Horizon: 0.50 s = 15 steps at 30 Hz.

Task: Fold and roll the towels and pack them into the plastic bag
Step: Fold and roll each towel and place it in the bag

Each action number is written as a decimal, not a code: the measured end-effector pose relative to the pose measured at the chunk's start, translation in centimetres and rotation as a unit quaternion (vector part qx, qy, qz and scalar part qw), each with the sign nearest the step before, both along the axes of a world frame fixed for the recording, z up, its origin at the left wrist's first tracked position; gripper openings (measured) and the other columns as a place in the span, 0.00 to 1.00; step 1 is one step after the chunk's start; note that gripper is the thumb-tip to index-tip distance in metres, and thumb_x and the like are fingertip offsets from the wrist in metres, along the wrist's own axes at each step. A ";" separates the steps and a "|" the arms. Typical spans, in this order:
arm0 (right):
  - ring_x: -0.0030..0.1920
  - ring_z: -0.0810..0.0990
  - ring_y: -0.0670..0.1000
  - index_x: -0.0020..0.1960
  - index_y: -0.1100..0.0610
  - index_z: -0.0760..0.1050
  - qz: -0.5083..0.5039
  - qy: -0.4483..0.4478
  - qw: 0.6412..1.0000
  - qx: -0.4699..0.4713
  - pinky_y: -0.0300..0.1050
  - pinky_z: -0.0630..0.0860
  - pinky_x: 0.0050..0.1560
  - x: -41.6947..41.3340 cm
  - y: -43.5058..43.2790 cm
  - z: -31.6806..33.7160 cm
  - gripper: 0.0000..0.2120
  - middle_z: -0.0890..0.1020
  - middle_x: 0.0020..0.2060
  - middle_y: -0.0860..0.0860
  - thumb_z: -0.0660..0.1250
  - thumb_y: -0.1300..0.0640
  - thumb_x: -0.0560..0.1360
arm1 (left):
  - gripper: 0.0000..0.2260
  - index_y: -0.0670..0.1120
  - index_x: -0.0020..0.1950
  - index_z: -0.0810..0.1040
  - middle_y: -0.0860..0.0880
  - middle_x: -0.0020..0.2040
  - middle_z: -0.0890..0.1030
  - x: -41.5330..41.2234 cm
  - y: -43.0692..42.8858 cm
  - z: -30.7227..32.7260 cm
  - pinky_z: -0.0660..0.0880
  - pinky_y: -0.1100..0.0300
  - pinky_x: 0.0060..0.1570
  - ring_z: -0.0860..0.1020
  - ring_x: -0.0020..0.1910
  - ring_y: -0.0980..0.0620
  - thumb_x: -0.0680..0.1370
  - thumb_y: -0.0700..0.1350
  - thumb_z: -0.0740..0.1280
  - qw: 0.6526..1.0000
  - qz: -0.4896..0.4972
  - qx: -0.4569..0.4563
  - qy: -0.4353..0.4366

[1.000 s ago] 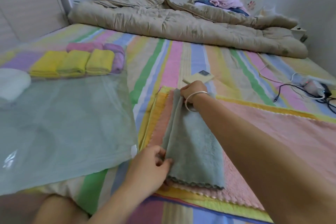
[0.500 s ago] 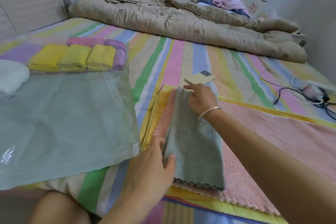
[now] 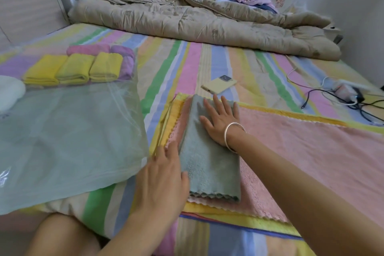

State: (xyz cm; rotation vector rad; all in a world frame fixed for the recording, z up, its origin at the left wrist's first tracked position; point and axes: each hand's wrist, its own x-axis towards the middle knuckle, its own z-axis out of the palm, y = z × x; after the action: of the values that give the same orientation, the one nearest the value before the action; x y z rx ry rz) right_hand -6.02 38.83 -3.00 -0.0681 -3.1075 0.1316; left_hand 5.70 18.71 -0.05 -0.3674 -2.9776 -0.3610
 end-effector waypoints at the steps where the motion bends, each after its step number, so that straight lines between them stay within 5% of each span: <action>1: 0.76 0.33 0.50 0.77 0.44 0.40 0.016 -0.003 1.000 0.006 0.58 0.33 0.73 1.4 0.2 0.2 0.32 0.38 0.77 0.48 0.39 0.34 0.77 | 0.24 0.49 0.70 0.63 0.51 0.62 0.72 -0.3 0.1 0.0 0.73 0.57 0.47 0.74 0.59 0.48 0.75 0.49 0.64 0.999 -0.026 0.016 0.038; 3: 0.75 0.32 0.49 0.76 0.43 0.37 0.058 -0.023 0.998 0.003 0.55 0.32 0.74 5.4 0.0 0.0 0.40 0.36 0.76 0.47 0.29 0.27 0.68 | 0.23 0.45 0.69 0.70 0.48 0.67 0.73 -1.2 0.6 -0.7 0.73 0.53 0.61 0.72 0.66 0.47 0.73 0.45 0.62 0.984 -0.131 0.078 0.096; 5: 0.75 0.33 0.47 0.75 0.44 0.33 0.105 -0.040 0.994 -0.012 0.53 0.35 0.75 10.1 0.0 -0.9 0.45 0.36 0.76 0.46 0.20 0.26 0.62 | 0.25 0.45 0.74 0.67 0.49 0.73 0.69 -1.7 1.4 -1.1 0.61 0.54 0.73 0.65 0.73 0.51 0.76 0.48 0.52 0.968 -0.230 0.077 0.061; 7: 0.76 0.38 0.45 0.75 0.47 0.38 0.132 -0.025 0.988 -0.082 0.51 0.42 0.76 14.0 0.9 -1.6 0.41 0.42 0.77 0.46 0.24 0.28 0.68 | 0.28 0.49 0.78 0.57 0.53 0.77 0.61 -2.1 1.6 -1.5 0.47 0.58 0.76 0.55 0.77 0.58 0.78 0.53 0.46 0.963 -0.266 0.043 -0.011; 9: 0.77 0.51 0.47 0.77 0.52 0.53 0.141 0.050 0.978 -0.145 0.51 0.54 0.74 16.7 2.3 -1.9 0.30 0.57 0.76 0.49 0.41 0.38 0.80 | 0.28 0.53 0.79 0.51 0.56 0.79 0.56 -2.9 1.2 -2.5 0.42 0.60 0.75 0.50 0.77 0.62 0.78 0.57 0.45 0.961 -0.265 0.028 -0.069; 11: 0.74 0.63 0.51 0.73 0.55 0.65 0.148 0.143 0.967 -0.150 0.52 0.65 0.70 18.2 3.6 -2.3 0.23 0.66 0.73 0.51 0.53 0.54 0.80 | 0.24 0.56 0.78 0.54 0.57 0.78 0.57 -3.5 1.0 -2.7 0.45 0.58 0.76 0.52 0.76 0.61 0.82 0.58 0.50 0.957 -0.247 0.079 -0.127; 15: 0.67 0.72 0.56 0.69 0.54 0.71 0.146 0.211 0.962 -0.095 0.52 0.74 0.62 17.6 2.7 -2.4 0.23 0.74 0.67 0.52 0.59 0.60 0.74 | 0.17 0.58 0.68 0.72 0.59 0.65 0.75 -3.7 1.1 -2.6 0.68 0.51 0.66 0.71 0.67 0.56 0.80 0.56 0.56 0.941 -0.214 0.232 -0.124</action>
State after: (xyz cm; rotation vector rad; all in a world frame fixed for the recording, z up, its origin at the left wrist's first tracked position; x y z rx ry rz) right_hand 11.61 41.50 -5.44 0.3675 -2.6495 0.3951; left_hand 1.99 19.81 -2.64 -0.9705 -2.8777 -1.2053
